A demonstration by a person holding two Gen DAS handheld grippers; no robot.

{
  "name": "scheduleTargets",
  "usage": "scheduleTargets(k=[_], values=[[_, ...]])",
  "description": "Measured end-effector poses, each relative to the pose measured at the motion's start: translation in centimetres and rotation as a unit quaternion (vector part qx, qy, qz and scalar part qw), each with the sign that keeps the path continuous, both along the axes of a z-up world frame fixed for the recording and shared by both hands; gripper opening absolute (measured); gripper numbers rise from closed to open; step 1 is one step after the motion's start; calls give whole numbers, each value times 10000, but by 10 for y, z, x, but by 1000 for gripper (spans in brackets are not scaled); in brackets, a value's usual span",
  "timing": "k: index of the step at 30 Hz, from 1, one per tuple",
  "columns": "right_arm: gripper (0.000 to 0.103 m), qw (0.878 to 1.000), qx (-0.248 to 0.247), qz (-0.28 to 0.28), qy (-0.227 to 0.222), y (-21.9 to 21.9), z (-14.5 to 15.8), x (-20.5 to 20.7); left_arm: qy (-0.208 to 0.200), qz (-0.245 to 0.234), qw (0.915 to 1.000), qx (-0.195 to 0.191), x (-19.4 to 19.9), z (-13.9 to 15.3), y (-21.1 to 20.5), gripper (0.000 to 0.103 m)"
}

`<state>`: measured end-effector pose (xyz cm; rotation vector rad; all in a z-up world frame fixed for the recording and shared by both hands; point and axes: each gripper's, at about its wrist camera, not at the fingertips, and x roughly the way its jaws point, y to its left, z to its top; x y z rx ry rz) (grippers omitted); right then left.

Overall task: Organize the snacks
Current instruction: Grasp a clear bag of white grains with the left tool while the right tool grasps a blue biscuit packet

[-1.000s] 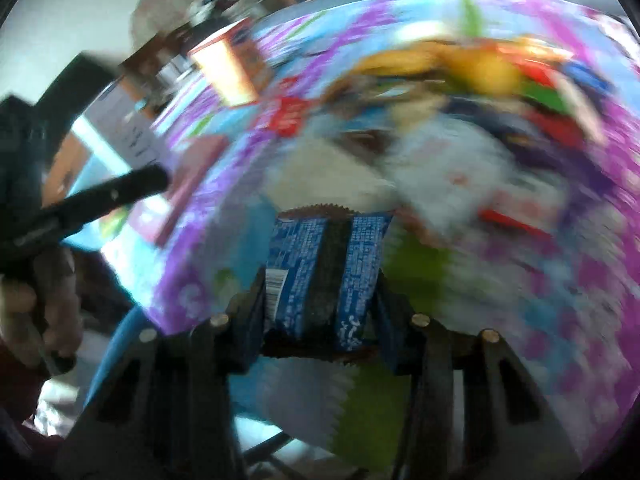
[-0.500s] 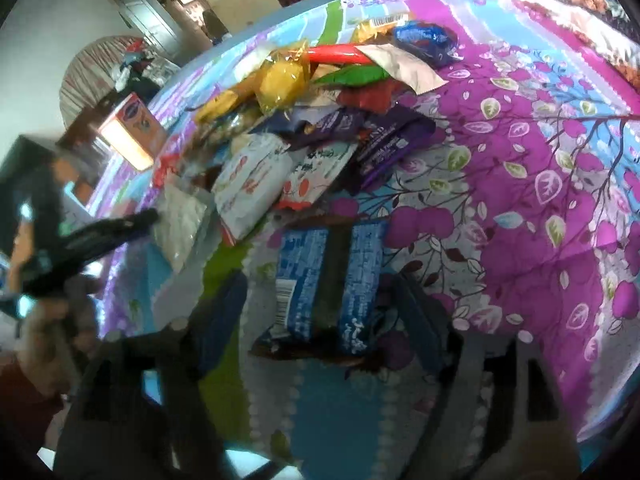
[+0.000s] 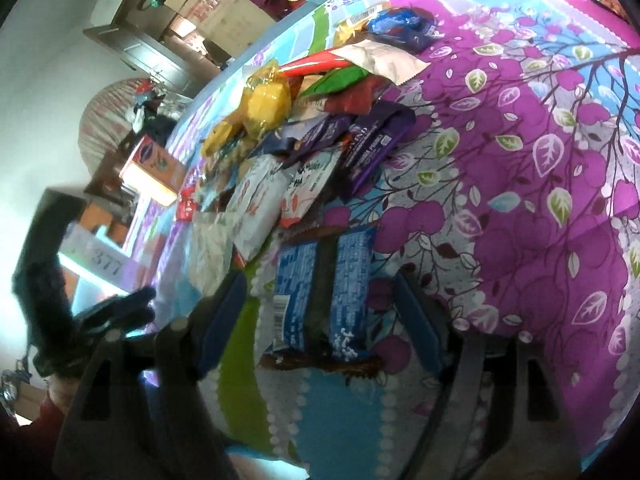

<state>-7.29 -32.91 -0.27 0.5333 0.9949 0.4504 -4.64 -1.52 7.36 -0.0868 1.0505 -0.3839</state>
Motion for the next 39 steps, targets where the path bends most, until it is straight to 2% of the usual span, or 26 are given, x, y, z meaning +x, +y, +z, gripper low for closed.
scheduleTargets(k=[2,4,6,7,9,11,13,15,16,17,18,19,20,22,24,25,27,29,33,35,39], values=[[77,10000,-14,1,-3,1,0,0,133,500,9976,-452,21,-7,14,63],[77,10000,-21,-27,-20,1,0,1,176,861,9951,-447,37,-17,18,62],[77,9987,-314,-355,-194,-5,8,-6,401,953,9939,-371,49,-37,12,63],[78,9977,-375,-466,-330,-8,13,-11,612,871,9936,-366,50,-46,8,63],[78,9947,-497,-636,-641,-12,23,-21,593,498,9963,-372,40,-45,-5,63],[78,9922,-629,-657,-850,-10,30,-28,935,-188,9917,-859,25,-42,-14,62],[78,9915,-716,-579,-917,-6,32,-29,1132,-582,9855,-1117,9,-38,-16,60],[78,9923,-788,-424,-861,2,30,-25,1086,-844,9852,-1022,-5,-31,-15,60],[78,9924,-802,-374,-851,5,29,-24,969,-858,9882,-824,-8,-28,-14,60],[78,9928,-796,-324,-833,7,28,-22,726,-783,9930,-501,-11,-23,-12,59],[78,9935,-785,-288,-777,9,26,-20,279,-709,9971,-88,-13,-15,-13,59],[79,9940,-765,-289,-724,10,24,-18,-173,-713,9972,157,-15,-6,-14,60],[79,9947,-721,-319,-657,8,22,-16,-603,-795,9945,311,-16,3,-17,66],[79,9960,-598,-407,-516,4,17,-14,-1091,-1223,9849,554,-8,12,-30,80],[79,9968,-467,-514,-402,-3,14,-12,-1382,-1832,9687,944,8,9,-52,82],[80,9971,-405,-538,-356,-5,12,-12,-1454,-2080,9597,1203,12,4,-62,82],[80,9975,-328,-562,-279,-8,9,-11,-1492,-2620,9421,1466,21,-6,-78,82],[80,9977,-306,-554,-260,-8,9,-10,-1489,-2951,9268,1784,20,-19,-88,82],[80,9982,-296,-468,-237,-5,7,-8,-1404,-3415,9078,1988,23,-38,-101,83],[80,9985,-274,-433,-211,-5,6,-6,-1397,-3485,9069,1911,22,-39,-104,84],[80,9987,-208,-420,-176,-6,4,-4,-1038,-3506,9174,1571,35,-45,-110,85]])
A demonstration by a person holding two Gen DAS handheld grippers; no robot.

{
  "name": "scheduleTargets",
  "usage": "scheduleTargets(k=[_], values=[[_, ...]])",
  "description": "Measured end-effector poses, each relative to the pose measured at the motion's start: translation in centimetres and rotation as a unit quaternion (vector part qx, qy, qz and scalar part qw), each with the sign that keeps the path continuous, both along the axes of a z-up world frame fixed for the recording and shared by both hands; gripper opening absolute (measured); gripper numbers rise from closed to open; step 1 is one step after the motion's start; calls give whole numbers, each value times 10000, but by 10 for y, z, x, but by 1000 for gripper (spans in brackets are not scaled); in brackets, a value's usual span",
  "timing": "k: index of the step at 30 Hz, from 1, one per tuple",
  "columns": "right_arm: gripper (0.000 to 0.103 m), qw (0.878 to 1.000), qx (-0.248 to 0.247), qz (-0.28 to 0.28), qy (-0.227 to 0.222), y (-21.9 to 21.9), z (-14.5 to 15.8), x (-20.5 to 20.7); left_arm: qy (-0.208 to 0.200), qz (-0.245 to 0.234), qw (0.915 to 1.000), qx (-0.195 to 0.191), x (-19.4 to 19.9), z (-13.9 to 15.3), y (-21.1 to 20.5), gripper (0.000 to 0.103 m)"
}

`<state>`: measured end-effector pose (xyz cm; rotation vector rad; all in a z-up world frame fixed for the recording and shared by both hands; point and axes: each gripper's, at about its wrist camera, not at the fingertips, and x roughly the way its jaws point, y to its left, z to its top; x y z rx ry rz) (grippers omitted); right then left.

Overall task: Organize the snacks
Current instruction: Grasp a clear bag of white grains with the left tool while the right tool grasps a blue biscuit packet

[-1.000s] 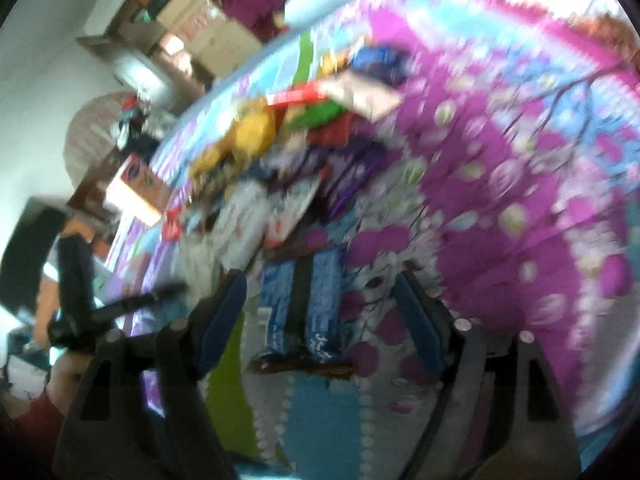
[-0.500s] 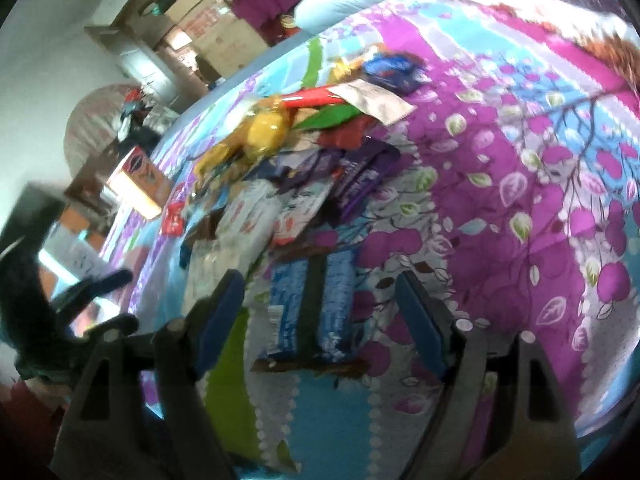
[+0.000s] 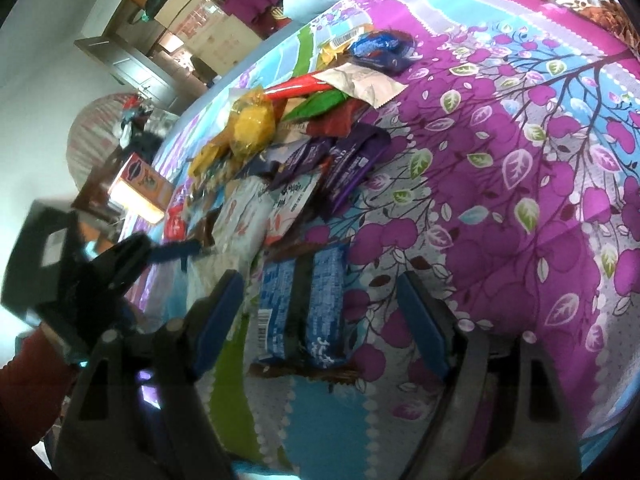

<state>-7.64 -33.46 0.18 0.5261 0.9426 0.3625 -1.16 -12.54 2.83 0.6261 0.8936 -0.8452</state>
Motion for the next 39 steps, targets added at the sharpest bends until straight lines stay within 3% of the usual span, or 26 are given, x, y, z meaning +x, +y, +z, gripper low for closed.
scheduleTargets(k=[3,8,11,17,21,23,25,27,28,29,39], values=[[80,10000,3,-19,-32,-1,1,-1,613,125,9980,59,0,-8,-5,81],[80,9999,-37,-12,-110,0,3,-2,858,774,9932,-162,-20,0,16,59],[80,9989,-351,142,-291,11,10,-6,951,1287,9858,-504,-34,3,35,44],[80,9903,-1144,628,-486,46,17,-13,787,2309,9652,-938,-52,13,62,42],[80,9870,-1475,622,-139,53,5,-5,624,3034,9426,-1248,-50,24,77,42],[79,9872,-1499,548,15,52,0,-1,390,3272,9369,-1166,-48,29,78,42],[78,9862,-1564,551,30,52,-1,2,256,3371,9345,-1117,-47,34,79,42],[68,9840,-1712,503,42,54,-1,2,97,3522,9305,-1003,-48,38,82,42],[50,9845,-1690,477,27,52,0,1,62,3569,9286,-1010,-48,40,84,42],[45,9854,-1638,466,11,51,2,0,22,3629,9263,-1014,-49,42,88,42],[45,9864,-1478,542,-466,60,43,-11,-379,3912,9135,-1052,-57,73,112,42]])
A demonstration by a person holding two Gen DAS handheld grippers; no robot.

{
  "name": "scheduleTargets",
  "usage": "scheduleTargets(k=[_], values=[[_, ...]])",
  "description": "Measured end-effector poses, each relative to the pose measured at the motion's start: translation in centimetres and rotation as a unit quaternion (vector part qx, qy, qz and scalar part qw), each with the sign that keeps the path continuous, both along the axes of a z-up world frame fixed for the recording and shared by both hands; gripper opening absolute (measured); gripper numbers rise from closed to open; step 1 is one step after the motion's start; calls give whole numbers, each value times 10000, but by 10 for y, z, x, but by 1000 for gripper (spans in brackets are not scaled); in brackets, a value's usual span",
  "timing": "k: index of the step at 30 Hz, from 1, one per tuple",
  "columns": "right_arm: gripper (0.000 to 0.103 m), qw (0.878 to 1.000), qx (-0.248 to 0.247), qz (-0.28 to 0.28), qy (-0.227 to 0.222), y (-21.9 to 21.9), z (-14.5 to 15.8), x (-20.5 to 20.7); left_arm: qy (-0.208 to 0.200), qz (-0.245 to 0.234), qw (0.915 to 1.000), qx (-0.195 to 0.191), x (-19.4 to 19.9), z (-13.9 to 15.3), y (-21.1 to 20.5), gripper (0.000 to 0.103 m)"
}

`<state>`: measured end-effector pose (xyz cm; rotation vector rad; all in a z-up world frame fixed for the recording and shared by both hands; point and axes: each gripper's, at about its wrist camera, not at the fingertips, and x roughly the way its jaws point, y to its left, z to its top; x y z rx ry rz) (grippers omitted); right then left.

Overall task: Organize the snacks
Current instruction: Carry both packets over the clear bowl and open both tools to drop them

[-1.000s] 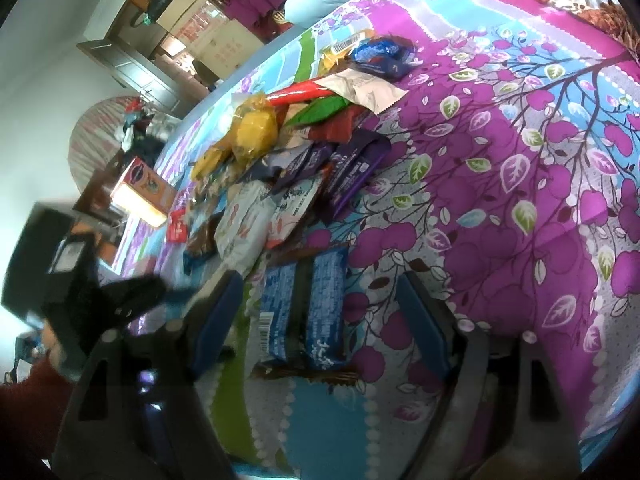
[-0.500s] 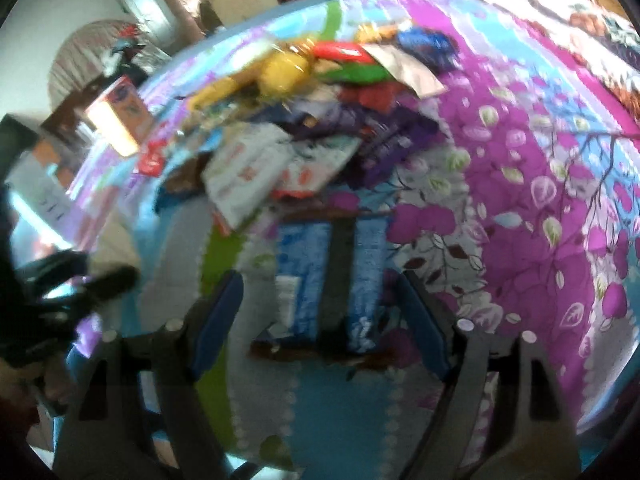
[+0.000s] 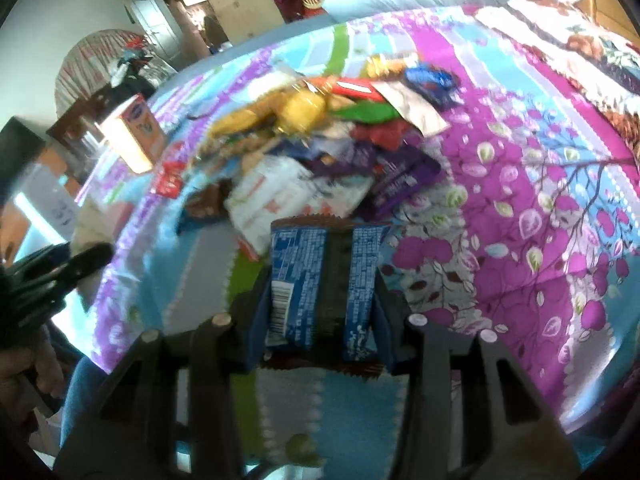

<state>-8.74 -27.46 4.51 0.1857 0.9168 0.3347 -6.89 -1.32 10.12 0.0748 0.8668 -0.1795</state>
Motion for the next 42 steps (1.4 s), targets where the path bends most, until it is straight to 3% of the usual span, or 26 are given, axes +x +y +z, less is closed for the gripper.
scheduleTargets(k=[5,12,17,23,29,31,37,42], values=[[45,9994,139,157,-261,17,34,-1,-191,133,9997,-104,-8,21,12,42],[45,9903,405,834,-1034,74,117,3,-802,412,9950,-423,-32,83,51,42],[45,9734,612,1595,-1526,148,180,15,-1137,1137,9846,-693,-42,126,120,42],[45,9467,811,2636,-1665,260,225,18,-1424,2016,9672,-602,-58,160,211,42],[45,9268,813,3428,-1303,370,227,23,-1300,2857,9479,-553,-62,168,306,42],[45,9237,751,3604,-1060,402,219,23,-1122,2996,9459,-538,-58,162,326,42],[45,9233,297,3815,-324,483,181,41,-266,3284,9423,-584,-29,112,380,42],[45,9245,-145,3807,86,509,144,52,250,3301,9412,-667,-10,69,396,42]])
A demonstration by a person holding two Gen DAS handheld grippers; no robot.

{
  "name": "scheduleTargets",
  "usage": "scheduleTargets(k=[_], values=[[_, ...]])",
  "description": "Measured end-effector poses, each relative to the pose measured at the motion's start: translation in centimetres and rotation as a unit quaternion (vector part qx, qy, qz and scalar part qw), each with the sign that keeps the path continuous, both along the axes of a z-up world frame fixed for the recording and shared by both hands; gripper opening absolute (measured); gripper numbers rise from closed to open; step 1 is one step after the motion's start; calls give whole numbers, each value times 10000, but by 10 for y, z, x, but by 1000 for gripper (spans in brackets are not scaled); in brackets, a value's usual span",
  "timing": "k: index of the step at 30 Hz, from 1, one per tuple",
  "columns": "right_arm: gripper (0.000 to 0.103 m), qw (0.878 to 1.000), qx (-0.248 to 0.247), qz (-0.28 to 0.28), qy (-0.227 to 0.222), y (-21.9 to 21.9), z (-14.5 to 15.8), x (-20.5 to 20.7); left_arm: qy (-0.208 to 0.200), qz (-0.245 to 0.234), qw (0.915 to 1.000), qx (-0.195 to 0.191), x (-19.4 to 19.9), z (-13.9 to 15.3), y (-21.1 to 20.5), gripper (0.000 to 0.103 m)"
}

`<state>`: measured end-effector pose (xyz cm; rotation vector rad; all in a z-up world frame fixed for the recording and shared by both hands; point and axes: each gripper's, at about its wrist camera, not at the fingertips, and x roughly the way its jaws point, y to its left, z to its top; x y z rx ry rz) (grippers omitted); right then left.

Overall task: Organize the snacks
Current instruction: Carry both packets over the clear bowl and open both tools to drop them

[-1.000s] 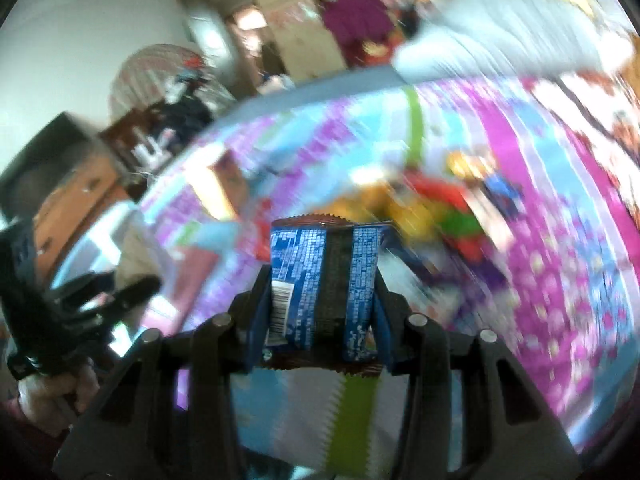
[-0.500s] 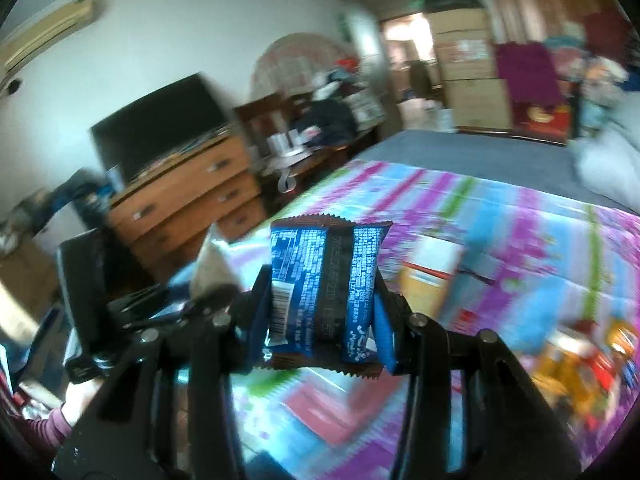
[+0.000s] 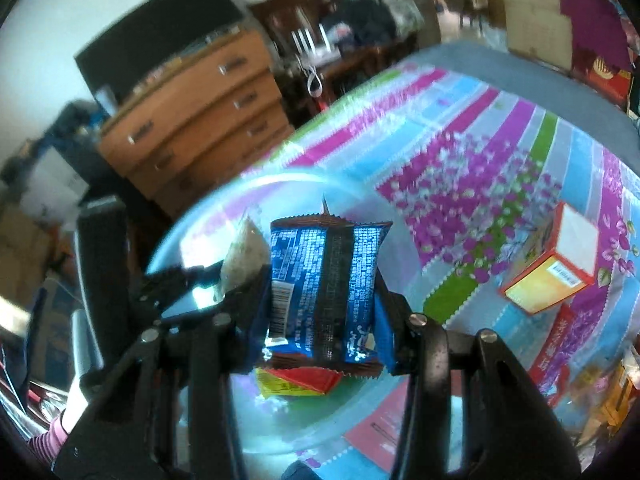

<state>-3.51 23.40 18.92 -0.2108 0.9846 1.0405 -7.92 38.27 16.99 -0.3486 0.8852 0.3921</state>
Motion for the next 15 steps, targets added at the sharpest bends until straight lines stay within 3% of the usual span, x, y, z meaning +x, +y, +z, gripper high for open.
scheduleTargets(k=[4,10,15], values=[[45,9999,-111,-16,114,5,-13,1,-6,-63,9999,-157,1,-11,-3,42],[45,9997,-191,-44,129,12,-20,2,-108,-76,9998,-135,-2,-3,2,43],[47,9995,-210,-126,173,13,-21,4,-36,-159,9996,-233,1,-5,2,48]])
